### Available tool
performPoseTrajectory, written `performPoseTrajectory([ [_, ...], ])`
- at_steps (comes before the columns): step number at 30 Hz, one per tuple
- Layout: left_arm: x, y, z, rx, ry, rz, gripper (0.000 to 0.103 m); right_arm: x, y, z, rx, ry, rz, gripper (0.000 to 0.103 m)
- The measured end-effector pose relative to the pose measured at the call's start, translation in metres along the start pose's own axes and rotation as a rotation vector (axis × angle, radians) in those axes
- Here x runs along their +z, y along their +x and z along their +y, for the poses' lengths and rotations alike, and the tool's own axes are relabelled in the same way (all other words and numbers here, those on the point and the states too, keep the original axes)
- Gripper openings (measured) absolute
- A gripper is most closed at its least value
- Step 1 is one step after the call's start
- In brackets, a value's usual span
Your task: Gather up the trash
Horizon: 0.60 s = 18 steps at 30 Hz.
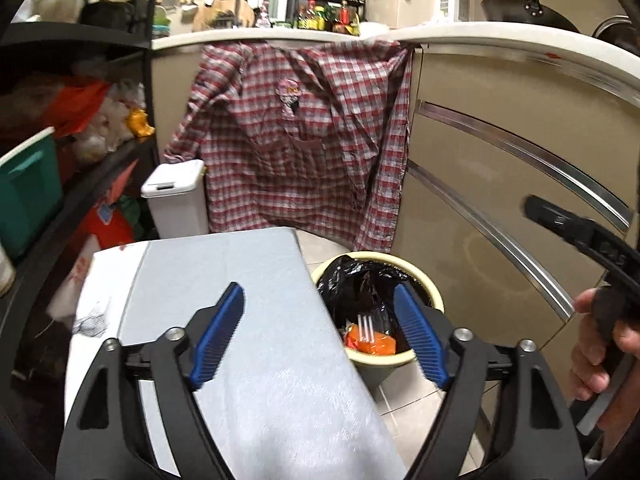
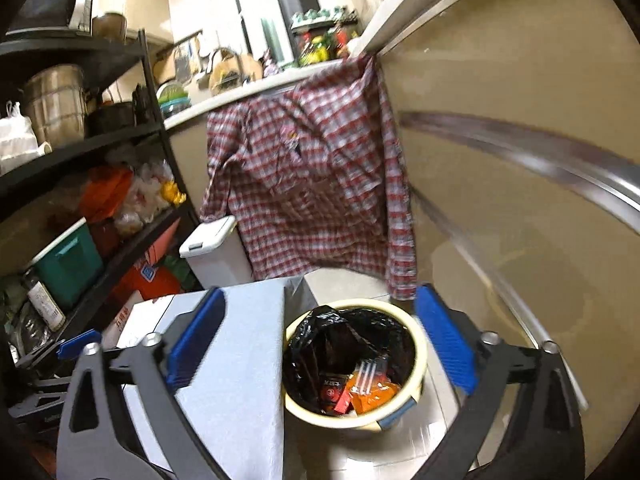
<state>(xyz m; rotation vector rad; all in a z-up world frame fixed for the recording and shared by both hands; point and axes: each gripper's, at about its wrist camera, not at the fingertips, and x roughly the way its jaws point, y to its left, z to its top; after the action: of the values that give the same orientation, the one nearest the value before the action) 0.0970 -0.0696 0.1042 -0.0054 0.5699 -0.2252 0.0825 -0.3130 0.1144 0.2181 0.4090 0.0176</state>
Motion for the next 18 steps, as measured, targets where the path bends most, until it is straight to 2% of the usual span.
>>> performPoseTrajectory([
  [1,-0.004,-0.006,0.001,0.011,-0.006,-0.001,0.087,-0.007,-0.013,-0.001,-0.014,-0.002,0.0,0.098],
  [4,-0.019,-0.022,0.006,0.028,-0.03,0.013,0.087,-0.026,-0.034,-0.003,-0.042,-0.016,0.023,0.098],
  [7,-0.035,-0.031,0.007,0.059,-0.04,0.015,0.094,-0.046,-0.046,-0.002,-0.077,-0.053,0.05,0.098],
  [9,-0.045,-0.033,0.005,0.063,-0.057,0.008,0.095,-0.061,-0.051,-0.002,-0.09,-0.072,0.066,0.098],
  [14,-0.069,-0.027,0.002,0.059,-0.081,0.029,0.095,-0.098,-0.046,-0.003,-0.121,-0.094,0.13,0.098],
  [18,-0.082,-0.016,0.0,0.053,-0.07,0.065,0.095,-0.106,-0.032,0.0,-0.13,-0.125,0.164,0.098],
])
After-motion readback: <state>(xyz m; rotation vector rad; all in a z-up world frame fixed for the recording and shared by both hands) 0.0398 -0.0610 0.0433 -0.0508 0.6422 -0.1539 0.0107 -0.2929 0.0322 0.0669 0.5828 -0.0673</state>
